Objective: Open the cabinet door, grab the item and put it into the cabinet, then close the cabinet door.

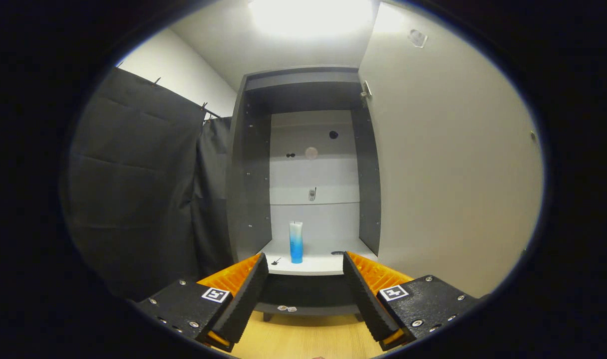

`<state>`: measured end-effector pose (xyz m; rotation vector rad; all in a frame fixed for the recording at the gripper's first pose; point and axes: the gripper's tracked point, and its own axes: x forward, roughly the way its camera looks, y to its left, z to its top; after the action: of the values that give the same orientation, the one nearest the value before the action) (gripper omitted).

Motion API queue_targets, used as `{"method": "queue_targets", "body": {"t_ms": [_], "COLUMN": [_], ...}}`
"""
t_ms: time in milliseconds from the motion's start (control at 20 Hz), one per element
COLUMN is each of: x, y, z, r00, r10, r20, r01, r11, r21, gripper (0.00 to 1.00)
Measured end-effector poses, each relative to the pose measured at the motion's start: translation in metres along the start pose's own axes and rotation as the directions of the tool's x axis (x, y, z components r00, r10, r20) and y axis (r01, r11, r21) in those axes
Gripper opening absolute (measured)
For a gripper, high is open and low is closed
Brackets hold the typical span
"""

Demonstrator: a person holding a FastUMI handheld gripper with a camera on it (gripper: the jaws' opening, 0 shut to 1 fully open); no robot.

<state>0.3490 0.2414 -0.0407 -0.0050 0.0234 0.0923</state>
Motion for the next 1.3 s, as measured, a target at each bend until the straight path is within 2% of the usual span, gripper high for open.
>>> {"method": "queue_targets", "body": {"t_ms": [350, 600, 850, 1000, 1150, 1300], "x": [-0.058, -0.101, -0.143, -0.170, -0.186, -0.198], "y": [-0.020, -0.046, -0.104, -0.118, -0.165, -0.194], "z": [-0.033, -0.037, -0.020, -0.002, 0.010, 0.023], "r00": [0.999, 0.999, 0.992, 0.994, 0.977, 0.961], "r10": [0.003, -0.024, -0.129, -0.110, -0.213, -0.275], "r20": [-0.035, -0.030, -0.010, -0.004, 0.010, 0.012], "r01": [-0.004, 0.023, 0.128, 0.110, 0.213, 0.275], "r11": [1.000, 0.999, 0.991, 0.994, 0.974, 0.959], "r21": [-0.031, -0.036, -0.047, -0.005, -0.075, -0.073], "gripper": [0.93, 0.93, 0.93, 0.91, 0.93, 0.93]}}
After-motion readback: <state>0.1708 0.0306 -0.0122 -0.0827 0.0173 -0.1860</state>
